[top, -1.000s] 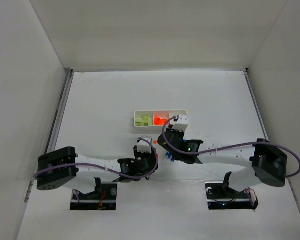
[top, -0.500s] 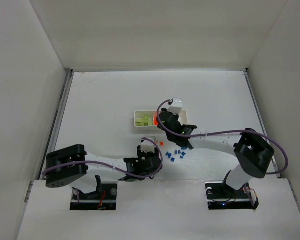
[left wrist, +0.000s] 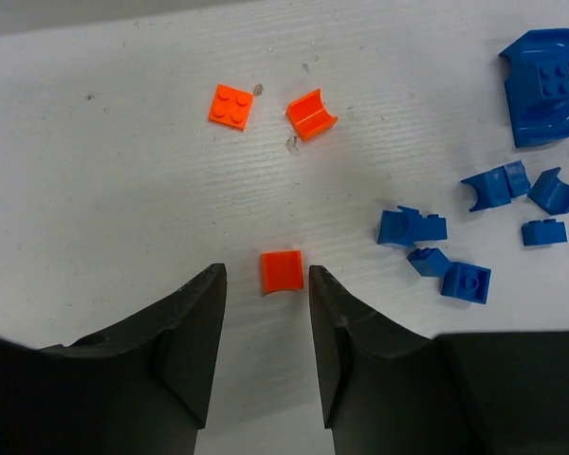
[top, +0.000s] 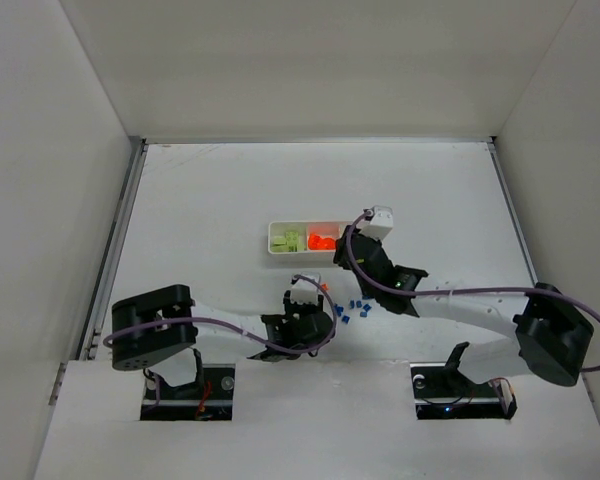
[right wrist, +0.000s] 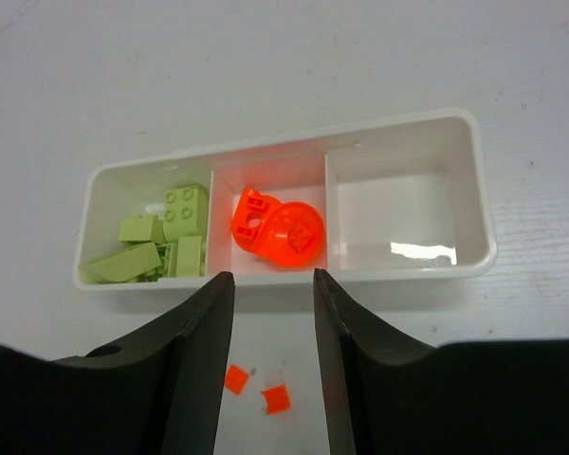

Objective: Sort the legos into containers by color

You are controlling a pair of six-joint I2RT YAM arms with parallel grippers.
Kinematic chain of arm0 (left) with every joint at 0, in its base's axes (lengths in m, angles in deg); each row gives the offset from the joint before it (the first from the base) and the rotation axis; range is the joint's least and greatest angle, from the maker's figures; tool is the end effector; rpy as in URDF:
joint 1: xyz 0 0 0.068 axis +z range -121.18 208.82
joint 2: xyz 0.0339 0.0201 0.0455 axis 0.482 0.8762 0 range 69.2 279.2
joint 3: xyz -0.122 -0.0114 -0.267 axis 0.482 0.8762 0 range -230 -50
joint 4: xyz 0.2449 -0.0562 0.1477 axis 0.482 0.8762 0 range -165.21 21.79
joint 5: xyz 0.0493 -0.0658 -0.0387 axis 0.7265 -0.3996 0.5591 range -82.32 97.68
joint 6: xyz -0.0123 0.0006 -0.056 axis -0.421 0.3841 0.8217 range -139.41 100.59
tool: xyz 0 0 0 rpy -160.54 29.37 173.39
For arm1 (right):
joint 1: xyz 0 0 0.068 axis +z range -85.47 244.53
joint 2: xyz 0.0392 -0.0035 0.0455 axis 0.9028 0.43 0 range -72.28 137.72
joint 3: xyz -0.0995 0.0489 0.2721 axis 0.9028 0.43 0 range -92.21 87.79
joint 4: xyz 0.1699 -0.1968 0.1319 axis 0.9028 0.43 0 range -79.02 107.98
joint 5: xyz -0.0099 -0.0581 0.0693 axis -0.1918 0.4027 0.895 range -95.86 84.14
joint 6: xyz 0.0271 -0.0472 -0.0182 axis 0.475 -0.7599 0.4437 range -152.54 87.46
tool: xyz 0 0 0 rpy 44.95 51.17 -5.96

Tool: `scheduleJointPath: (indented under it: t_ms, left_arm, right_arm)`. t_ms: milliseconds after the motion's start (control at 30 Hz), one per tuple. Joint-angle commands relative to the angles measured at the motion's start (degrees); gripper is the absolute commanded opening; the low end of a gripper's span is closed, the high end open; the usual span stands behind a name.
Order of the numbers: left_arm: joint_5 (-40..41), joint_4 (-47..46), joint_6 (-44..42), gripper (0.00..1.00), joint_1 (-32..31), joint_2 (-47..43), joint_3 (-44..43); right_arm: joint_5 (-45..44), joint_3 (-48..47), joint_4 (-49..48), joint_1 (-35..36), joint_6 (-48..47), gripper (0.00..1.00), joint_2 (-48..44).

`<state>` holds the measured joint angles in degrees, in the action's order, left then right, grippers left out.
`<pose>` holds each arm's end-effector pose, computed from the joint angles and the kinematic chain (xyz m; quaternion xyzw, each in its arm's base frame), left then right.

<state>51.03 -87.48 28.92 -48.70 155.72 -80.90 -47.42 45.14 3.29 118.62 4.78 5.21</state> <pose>0.0886 -0.2710 0.1330 0.0735 0.8627 -0.1732 0.4695 0.2053 0.2374 0.2358 0.0667 0.8162 0.1375 0.5571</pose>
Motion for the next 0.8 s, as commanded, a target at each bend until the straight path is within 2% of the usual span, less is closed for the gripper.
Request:
scheduleJointPath:
  t_ms: [0,267,367,500,567,667,767]
  left_arm:
    - [1.91,-0.56,-0.17,0.35,-0.04,1.28,-2.24]
    - [3.14,0.32,-0.17,0.19,-0.4,3.57,-3.29]
    - [4.19,1.19,-0.35,0.13,-0.4,1.82,-2.94]
    - [5.51,2.78,-2.1,0.11,0.04,-4.85,-2.33]
    - [5.34,3.31,-3.5,0.1,0.92,-9.59,-2.15]
    - [3.33,3.57,-6.66,0.1,3.55,-15.32,-3.81]
    - [-0.45,3.92,-10.79,0.11,7.67,-16.04,-8.2]
  right_arm:
    - [-0.54,3.01,-3.66,0.98,0.29,0.45,-2.96]
    - [-0.01,7.23,-3.66,2.12,1.88,0.45,-5.86]
    - [-0.45,8.63,-3.3,3.35,2.05,0.47,-6.83]
    - [-0.8,11.09,-3.39,4.05,3.19,0.47,-9.02]
    - [-0.8,12.24,-3.65,4.4,4.07,0.42,-9.99]
    - [-0.8,13.12,-3.66,5.19,4.86,0.38,-10.7]
    - [-1.24,13.39,-3.66,5.9,5.66,0.37,-10.61]
